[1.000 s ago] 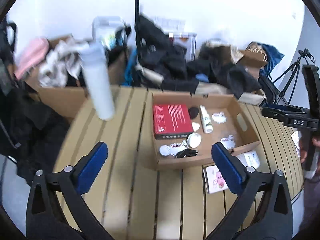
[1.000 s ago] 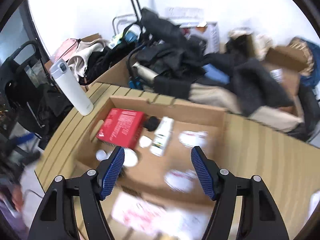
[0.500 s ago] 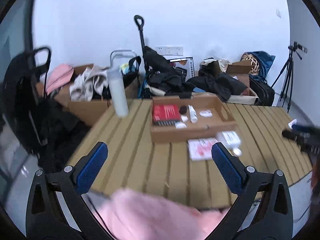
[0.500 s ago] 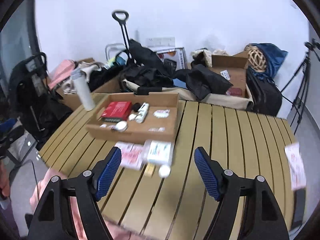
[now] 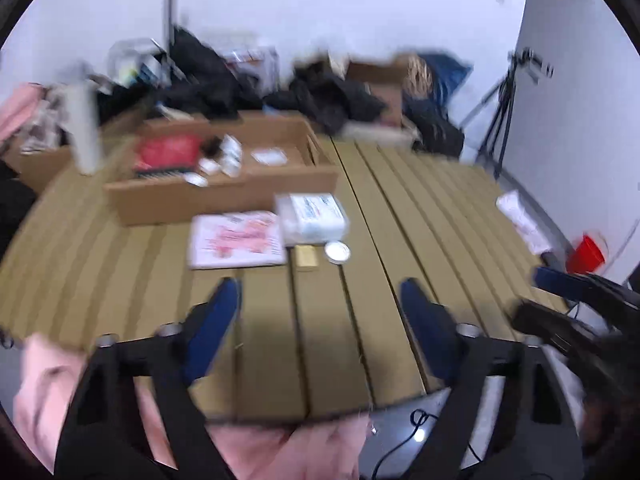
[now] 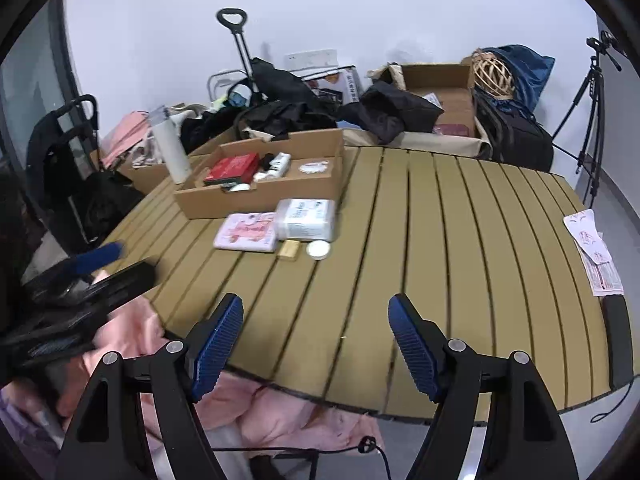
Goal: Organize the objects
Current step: 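Pull both tools back and move the right tool toward the white lid, then grasp the white lid with the right tool while the left tool grasps the wooden block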
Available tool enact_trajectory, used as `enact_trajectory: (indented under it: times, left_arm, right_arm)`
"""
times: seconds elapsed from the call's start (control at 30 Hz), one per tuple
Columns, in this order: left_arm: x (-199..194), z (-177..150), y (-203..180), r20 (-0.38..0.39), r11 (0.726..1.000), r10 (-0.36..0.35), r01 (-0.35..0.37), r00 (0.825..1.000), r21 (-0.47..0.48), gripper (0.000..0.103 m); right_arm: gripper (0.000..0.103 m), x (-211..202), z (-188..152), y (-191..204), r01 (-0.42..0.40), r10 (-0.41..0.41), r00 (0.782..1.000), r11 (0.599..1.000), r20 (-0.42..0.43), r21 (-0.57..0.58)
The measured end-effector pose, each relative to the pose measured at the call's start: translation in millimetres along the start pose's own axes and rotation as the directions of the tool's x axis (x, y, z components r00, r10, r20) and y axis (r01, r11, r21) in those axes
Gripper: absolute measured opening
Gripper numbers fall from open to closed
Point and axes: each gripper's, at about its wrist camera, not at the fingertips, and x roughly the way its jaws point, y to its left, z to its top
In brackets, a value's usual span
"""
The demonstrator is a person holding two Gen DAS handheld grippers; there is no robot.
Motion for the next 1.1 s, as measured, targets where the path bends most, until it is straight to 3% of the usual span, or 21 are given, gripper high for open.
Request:
enact_trajectory:
  times: [0.07,0.1,0.2,0.27,0.4,0.47,0.5,0.6,0.67,0.77,0.87,0.9,0.97,1.03,1.1]
  left_arm:
    - [53.7,6.3,-7.1,-0.073,0.999,0.018,-0.015,0.997,0.039,0.041]
    - [73.8,6.3,-8.0,-0.1,0.998,0.028,-0.023,0.995,0.05,0.037]
    - [121.6,2.4,0.2,-0.195,0.998,0.059,-0.057,0.979,0.013,0.034]
    - [130.8,1.0,3.9,-0.202,0.998,0.054,-0.058,0.978,-0.016,0.034]
    - [141.8,5.7,-1.0,-0.189,0.998,0.068,-0.066,0.98,0.018,0.034]
    - [144.0,5.4,-2.4,-0.179,0.994,0.111,-0.106,0.978,0.036,0.019]
    - [140.3,3.8,0.8,-0.169,0.993,0.119,-0.114,0.978,0.035,0.018]
    - [120.9,-1.1,17.0,-0.178,0.998,0.0,-0.011,0.984,-0.061,0.018]
    - [93.8,-4.8,24.9,-0.157,0.996,-0.036,0.022,0.987,-0.089,0.018]
    - [49.4,-8.1,31.0,-0.11,0.993,-0.061,0.05,0.992,-0.105,0.018]
    - [8.5,-5.7,38.8,-0.049,0.995,-0.024,0.019,0.999,-0.095,0.018]
    - [-3.4,-4.1,43.4,-0.026,0.995,-0.02,0.017,0.999,-0.102,0.018]
    - [-16.3,-2.4,50.9,0.0,0.993,-0.01,0.01,1.0,-0.118,0.018]
    - [-20.9,-4.0,58.4,-0.006,0.991,0.015,-0.015,1.0,-0.131,0.018]
    - [-19.9,-4.5,64.7,-0.033,0.989,0.035,-0.04,0.999,-0.144,0.018]
  right_arm:
    - [0.079,6.6,-0.6,-9.4,0.003,-0.003,1.0,1.0,-0.01,0.024]
    - [0.079,8.1,-2.5,-12.2,0.005,-0.004,1.0,1.0,-0.015,0.031]
    - [0.079,17.7,-6.6,-20.8,0.004,-0.003,0.999,0.999,-0.037,0.045]
    - [0.079,26.8,-8.6,-25.6,-0.001,0.003,0.999,0.999,-0.053,0.047]
    - [0.079,50.8,-9.6,-32.1,-0.009,0.013,0.996,0.999,-0.089,0.045]
    - [0.079,63.0,-8.1,-33.5,-0.015,0.02,0.995,0.999,-0.101,0.049]
    - [0.079,67.0,-7.0,-33.0,-0.019,0.024,0.995,0.999,-0.102,0.049]
    - [0.072,84.0,-1.3,-30.4,-0.036,0.041,0.994,0.998,-0.099,0.044]
    - [0.072,104.5,2.7,-24.6,-0.05,0.053,0.991,0.998,-0.122,0.027]
    - [0.072,139.8,10.4,-10.1,-0.07,0.068,0.985,0.998,-0.158,-0.003]
    - [0.071,179.8,24.0,5.2,-0.035,0.026,0.985,0.998,-0.169,-0.053]
    - [0.067,191.7,27.8,8.3,-0.01,-0.002,0.984,0.998,-0.176,-0.067]
    - [0.04,215.8,34.2,17.2,0.046,-0.067,0.975,0.994,-0.212,-0.103]
    - [0.032,219.3,33.2,24.9,0.105,-0.136,0.971,0.982,-0.198,-0.156]
    - [0.031,215.8,32.2,26.4,0.096,-0.126,0.969,0.984,-0.214,-0.147]
